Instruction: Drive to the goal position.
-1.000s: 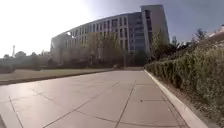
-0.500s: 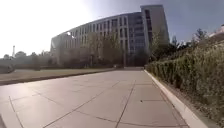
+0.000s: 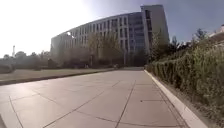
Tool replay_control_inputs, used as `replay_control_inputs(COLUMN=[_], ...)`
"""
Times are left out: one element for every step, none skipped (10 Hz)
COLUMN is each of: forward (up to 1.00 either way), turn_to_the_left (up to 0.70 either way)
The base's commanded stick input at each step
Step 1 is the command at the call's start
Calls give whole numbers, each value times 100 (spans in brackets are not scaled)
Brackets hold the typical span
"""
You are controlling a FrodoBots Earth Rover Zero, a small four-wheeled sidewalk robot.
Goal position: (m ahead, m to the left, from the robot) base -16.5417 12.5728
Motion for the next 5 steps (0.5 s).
replay_control_inputs(forward=[4,4,4,4,4], turn_to_the_left=[0,0,0,0,0])
